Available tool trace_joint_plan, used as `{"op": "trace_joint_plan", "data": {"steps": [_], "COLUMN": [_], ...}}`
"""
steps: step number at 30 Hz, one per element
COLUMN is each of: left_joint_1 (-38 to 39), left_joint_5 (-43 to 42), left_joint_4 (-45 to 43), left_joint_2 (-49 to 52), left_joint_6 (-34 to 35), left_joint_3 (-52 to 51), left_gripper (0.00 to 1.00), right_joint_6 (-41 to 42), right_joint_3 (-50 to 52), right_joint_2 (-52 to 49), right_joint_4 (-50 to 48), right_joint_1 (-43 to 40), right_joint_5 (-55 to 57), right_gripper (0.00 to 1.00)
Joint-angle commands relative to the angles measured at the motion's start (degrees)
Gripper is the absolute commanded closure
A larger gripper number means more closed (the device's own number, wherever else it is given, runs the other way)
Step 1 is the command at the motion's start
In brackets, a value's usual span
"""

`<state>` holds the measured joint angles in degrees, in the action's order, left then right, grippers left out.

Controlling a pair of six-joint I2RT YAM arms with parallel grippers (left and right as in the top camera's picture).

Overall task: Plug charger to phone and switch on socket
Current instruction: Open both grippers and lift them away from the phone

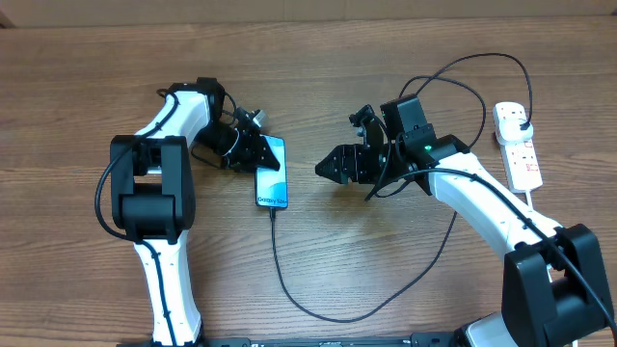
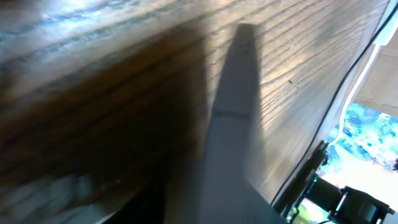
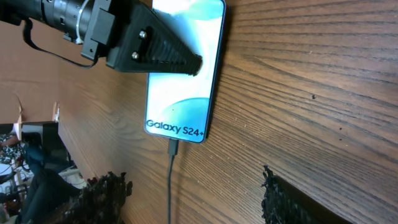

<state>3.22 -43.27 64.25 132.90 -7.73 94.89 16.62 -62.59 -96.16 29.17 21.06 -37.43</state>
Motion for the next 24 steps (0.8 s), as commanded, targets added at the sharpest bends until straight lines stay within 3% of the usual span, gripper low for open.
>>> {"op": "trace_joint_plan", "data": {"steps": [1,13,24], "left_joint_1": [-0.22,-0.22,-0.22], "left_joint_5": [3.56,8.63,31.54], "left_joint_4": [-0.02,0.0,-1.97], "left_joint_2": [0.94,0.92,0.92], "left_joint_6": [-0.83,0.02,12.28], "left_joint_3": [0.07,0.09,0.09], "left_gripper": [0.62,0.53,0.53], "right_joint_6": [-0.44,-0.59,-2.14], "right_joint_3": [-1.11,-1.11,-1.11], "right_joint_2": [0.7,0.7,0.7], "right_joint_4": [-0.17,0.13,0.98], "right_joint_1": [0.22,0.22,0.2], "right_joint_5": [0.52,0.52,0.59], "right_gripper": [0.27,0.24,0.23]}}
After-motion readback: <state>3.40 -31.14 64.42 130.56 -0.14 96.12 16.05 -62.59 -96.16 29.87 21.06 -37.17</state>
